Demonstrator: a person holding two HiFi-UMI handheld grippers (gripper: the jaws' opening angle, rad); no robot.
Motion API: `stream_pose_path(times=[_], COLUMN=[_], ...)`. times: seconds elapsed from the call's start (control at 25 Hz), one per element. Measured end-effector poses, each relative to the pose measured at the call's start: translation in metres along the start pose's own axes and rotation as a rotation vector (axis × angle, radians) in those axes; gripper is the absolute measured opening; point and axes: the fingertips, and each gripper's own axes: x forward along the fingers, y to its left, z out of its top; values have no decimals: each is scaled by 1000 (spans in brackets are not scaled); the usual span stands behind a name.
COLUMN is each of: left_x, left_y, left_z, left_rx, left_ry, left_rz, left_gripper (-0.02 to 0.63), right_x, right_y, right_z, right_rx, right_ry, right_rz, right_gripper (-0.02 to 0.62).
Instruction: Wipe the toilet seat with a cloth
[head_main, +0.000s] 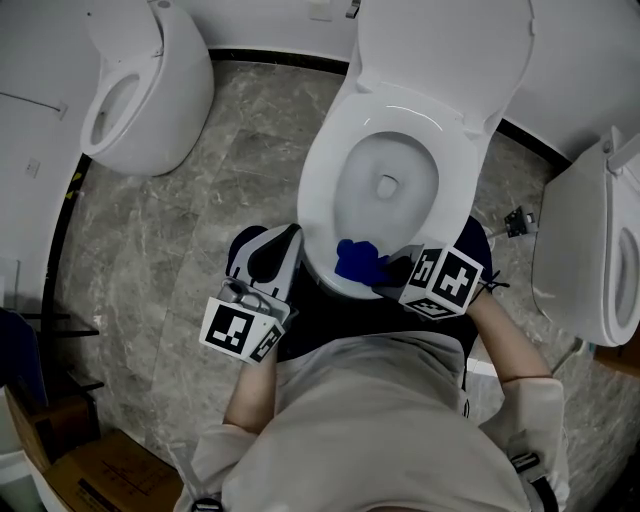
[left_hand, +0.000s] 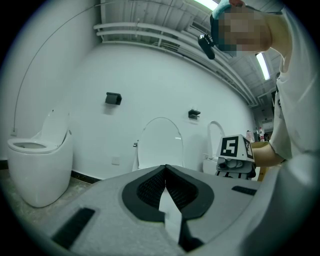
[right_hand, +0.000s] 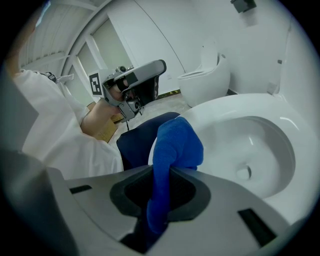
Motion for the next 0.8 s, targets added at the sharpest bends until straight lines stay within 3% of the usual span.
stream_pose_path(times=[0.8], left_x=[9], left_y=[-14], left_z=[-3], left_rx=[0], left_ry=[1], left_rz=[-45], left_gripper=[8], right_x=[-24], right_y=[-29], right_z=[-24], right_rx=[83], right_ry=[-5], right_rz=[-59], right_gripper=[51])
